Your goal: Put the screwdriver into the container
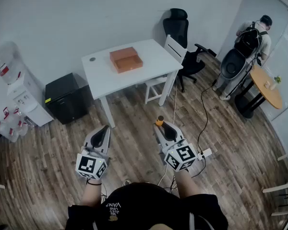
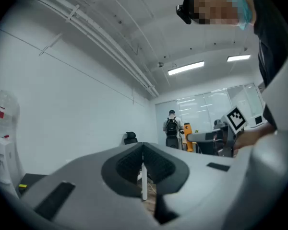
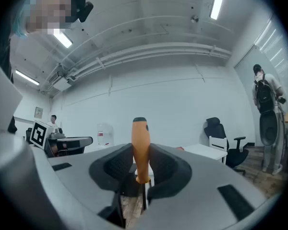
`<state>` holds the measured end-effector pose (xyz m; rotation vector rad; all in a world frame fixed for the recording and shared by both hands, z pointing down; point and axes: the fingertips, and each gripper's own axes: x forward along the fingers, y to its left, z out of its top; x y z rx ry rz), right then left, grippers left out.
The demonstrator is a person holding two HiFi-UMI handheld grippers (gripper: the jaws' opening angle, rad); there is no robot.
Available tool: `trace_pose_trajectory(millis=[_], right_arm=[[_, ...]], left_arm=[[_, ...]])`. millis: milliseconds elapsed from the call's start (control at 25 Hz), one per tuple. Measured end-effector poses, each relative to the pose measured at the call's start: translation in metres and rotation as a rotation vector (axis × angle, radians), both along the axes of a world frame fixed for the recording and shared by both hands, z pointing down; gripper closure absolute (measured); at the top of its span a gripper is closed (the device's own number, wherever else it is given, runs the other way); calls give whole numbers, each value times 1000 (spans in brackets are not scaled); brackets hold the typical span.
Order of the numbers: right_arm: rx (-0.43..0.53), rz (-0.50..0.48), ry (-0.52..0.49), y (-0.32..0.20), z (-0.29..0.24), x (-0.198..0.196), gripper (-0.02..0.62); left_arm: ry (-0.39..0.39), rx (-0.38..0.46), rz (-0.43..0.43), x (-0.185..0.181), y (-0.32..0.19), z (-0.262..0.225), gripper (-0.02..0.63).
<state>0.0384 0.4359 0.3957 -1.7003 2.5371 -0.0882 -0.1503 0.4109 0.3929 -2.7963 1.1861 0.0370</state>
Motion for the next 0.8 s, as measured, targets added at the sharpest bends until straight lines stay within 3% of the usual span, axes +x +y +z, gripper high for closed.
trace_pose_trajectory(millis=[440, 800], right_arm=[[27, 1, -32, -7, -11, -13, 480], [54, 37, -99, -15, -14, -34, 482]], left_arm=[[20, -20, 3, -17, -11, 3, 592], [15, -20, 59, -39, -28, 7, 592]])
